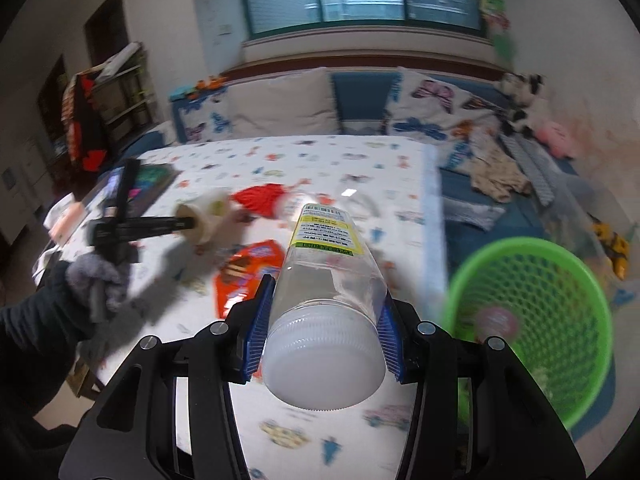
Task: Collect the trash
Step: 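Lift the bottle toward the basket with the right tool while the left tool grasps the white paper cup, then carry the bottle and paper cup over the green basket and open both tools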
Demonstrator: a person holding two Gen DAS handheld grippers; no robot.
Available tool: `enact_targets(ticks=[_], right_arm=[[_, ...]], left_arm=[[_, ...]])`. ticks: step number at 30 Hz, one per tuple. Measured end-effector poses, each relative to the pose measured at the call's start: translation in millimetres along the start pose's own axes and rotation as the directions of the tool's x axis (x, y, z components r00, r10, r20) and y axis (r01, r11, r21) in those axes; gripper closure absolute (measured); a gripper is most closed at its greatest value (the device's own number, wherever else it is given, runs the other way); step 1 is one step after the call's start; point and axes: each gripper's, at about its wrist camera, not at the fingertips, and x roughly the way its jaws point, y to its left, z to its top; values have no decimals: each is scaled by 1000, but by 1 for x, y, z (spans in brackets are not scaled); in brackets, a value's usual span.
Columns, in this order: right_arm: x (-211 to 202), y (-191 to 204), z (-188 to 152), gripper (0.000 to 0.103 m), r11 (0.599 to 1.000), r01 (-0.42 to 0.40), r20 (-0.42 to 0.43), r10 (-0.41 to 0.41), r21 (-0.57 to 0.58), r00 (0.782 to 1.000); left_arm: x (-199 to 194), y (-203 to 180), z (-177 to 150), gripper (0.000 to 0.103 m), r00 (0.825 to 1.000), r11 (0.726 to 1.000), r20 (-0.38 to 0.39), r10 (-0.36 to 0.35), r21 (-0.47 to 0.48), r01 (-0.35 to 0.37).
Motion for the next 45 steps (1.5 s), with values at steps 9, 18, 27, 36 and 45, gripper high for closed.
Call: enact_targets(ticks=[9, 18, 27, 36, 45], right_arm=[[-11, -94, -28, 54, 965, 220, -107, -206, 143, 973], [28, -168, -64, 54, 897, 410, -313, -348, 162, 884], [57, -205, -82, 55, 867, 464, -430, -354, 183, 831], [49, -206, -74, 55, 865, 457, -389, -356, 207, 850], [13, -202, -71, 54, 861, 434, -306, -351, 267, 885]], left_arm=[[-49, -44, -4, 98, 993, 990, 33, -113, 83, 110], [-55, -132, 2, 97, 965, 945, -12, -262, 197, 259], [-32, -212, -4, 97, 939, 892, -111, -326, 291, 345], [-11, -278, -12, 97, 908, 839, -199, -369, 350, 417], [15, -330, -23, 97, 891, 806, -268, -365, 389, 447]])
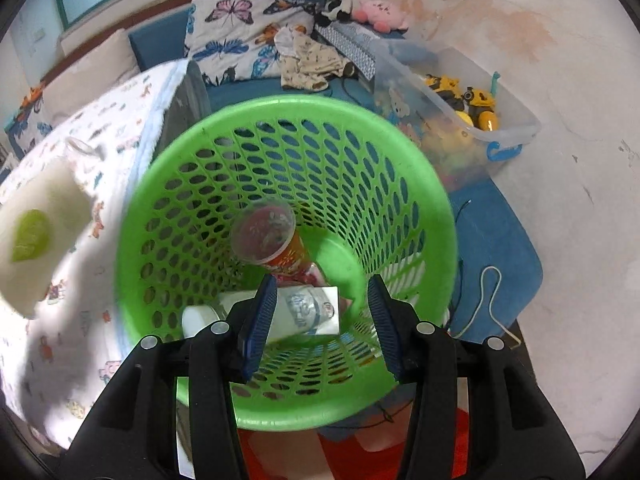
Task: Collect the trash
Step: 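Carry the bottle and paper cup over the green basket and open both tools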
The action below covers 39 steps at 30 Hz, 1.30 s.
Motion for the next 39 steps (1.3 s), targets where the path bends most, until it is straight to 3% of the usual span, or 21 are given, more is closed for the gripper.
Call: enact_targets(ticks=[12, 23, 26, 27, 28, 33, 39], right_arm=[[-50, -15, -23, 47, 999, -13, 107, 9, 38, 994], [-83, -23, -51, 42, 998, -15, 184, 2, 68, 983], [-86, -22, -55, 42, 997, -13, 191, -1, 73, 982], [-87, -22, -55, 42, 997, -18, 194, 3, 75, 981], [-88, -21, -56, 42, 997, -26, 198, 10, 79, 980], [-93, -13, -59, 40, 995, -53, 217, 35, 81, 976], [-100, 8, -62, 37, 995, -86, 241, 71, 50, 968]], left_arm=[[61, -45, 16, 97, 994, 998, -103, -37, 46, 41], [96, -76, 8, 92, 984, 995, -167, -61, 63, 72], [93, -75, 6, 80, 985, 995, -157, -74, 52, 83], [91, -74, 6, 67, 985, 995, -152, -78, 45, 85], [87, -73, 5, 62, 987, 996, -138, -79, 41, 85], [63, -67, 2, 62, 992, 996, -95, -82, 39, 86], [21, -52, -11, 60, 1000, 999, -18, -22, 33, 23]])
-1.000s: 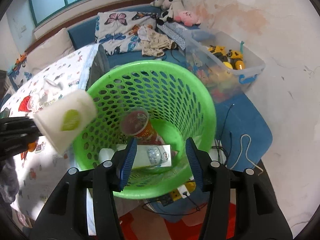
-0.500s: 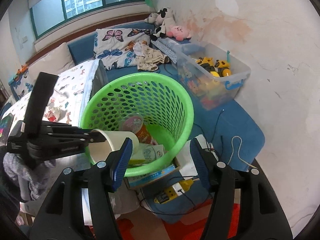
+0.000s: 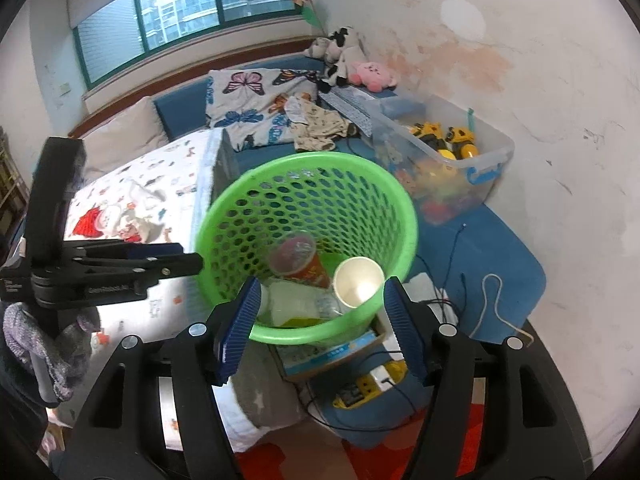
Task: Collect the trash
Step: 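Carry the bottle and paper cup over the green basket and open both tools, then move both tools back over the bed toward the orange snack wrapper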
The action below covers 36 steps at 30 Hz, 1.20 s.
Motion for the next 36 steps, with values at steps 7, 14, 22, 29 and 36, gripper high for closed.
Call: enact_targets(ticks=[7, 14, 22, 29, 36], right_arm=[[-4, 26, -3, 33, 998, -60, 22, 61, -32, 998], [-3, 53, -5, 30, 991, -114, 31, 117, -72, 993], [9, 75, -9, 29, 979, -187, 12, 188, -85, 982], [27, 113, -14, 29, 957, -268, -35, 266, -114, 963], [47, 155, -17, 29, 926, -347, -82, 338, -149, 938]], left_arm=[[-45, 24, -19, 47, 993, 996, 80, 86, -40, -82], [-85, 60, -46, 45, 976, 981, 136, 173, -111, -158], [-119, 110, -76, 43, 950, 946, 156, 270, -225, -232], [-144, 150, -102, 43, 931, 903, 151, 331, -336, -267], [-160, 171, -123, 43, 916, 875, 148, 373, -384, -295]])
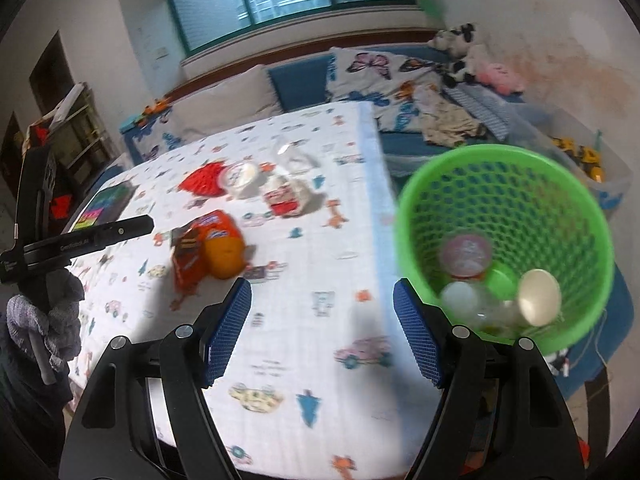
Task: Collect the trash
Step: 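Move both tools back over the bed toward the orange snack wrapper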
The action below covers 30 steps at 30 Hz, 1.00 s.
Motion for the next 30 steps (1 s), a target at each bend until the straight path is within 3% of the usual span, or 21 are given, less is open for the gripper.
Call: enact_targets(ticks=[18, 30], right_arm=[[75, 57, 6, 30, 991, -125, -92, 120, -43, 988], [119, 71, 12, 38, 986, -165, -138, 160, -24, 977]], left_arm=[[-10, 36, -17, 38, 999, 998, 2, 44, -53, -44], [-10, 52, -22, 35, 998, 995, -8, 65, -80, -66]])
